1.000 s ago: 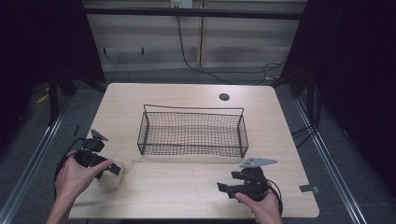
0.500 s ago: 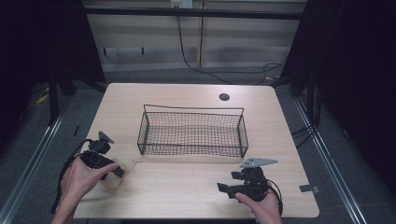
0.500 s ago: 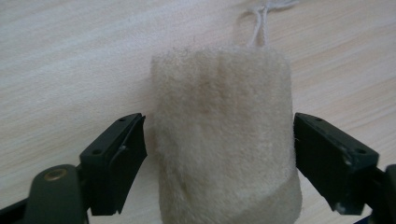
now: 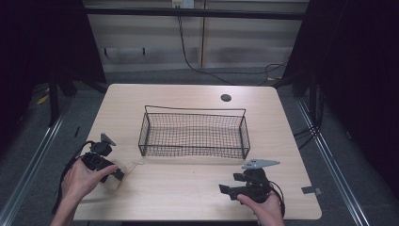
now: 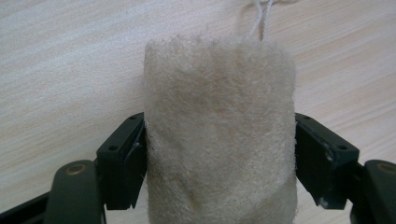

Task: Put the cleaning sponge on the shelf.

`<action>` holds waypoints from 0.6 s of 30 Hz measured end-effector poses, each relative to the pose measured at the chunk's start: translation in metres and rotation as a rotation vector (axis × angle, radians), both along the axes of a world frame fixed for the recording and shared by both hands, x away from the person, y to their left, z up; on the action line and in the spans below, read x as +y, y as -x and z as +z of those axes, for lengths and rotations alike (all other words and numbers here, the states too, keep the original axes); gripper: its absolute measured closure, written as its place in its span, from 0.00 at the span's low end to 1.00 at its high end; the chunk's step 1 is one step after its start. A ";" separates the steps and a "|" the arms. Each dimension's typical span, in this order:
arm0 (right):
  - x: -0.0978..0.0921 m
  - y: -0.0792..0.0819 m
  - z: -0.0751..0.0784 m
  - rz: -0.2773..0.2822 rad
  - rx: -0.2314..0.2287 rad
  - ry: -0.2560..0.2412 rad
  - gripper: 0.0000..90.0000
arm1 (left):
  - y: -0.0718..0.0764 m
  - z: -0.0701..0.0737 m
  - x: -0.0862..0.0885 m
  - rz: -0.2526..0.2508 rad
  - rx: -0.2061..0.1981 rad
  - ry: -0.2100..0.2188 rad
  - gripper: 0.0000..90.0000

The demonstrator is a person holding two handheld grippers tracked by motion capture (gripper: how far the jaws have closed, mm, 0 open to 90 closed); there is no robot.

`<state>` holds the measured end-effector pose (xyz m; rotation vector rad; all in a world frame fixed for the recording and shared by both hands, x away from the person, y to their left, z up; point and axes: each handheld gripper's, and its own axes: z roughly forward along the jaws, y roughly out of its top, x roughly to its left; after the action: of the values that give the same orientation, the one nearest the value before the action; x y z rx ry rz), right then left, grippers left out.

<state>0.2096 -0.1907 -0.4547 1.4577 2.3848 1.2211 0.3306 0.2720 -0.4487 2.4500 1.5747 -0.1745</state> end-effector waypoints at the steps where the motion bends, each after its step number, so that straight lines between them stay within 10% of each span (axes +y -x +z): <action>1: 0.000 0.000 0.000 0.000 -0.002 0.001 0.28 | 0.000 0.001 0.001 0.004 0.003 0.009 0.29; 18: -0.002 0.000 -0.001 -0.007 0.006 0.006 0.28 | 0.009 0.024 0.004 -0.025 -0.022 0.095 0.29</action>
<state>0.2099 -0.1925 -0.4553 1.4689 2.3825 1.2088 0.3215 0.2760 -0.4249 2.3924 1.4919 -0.2209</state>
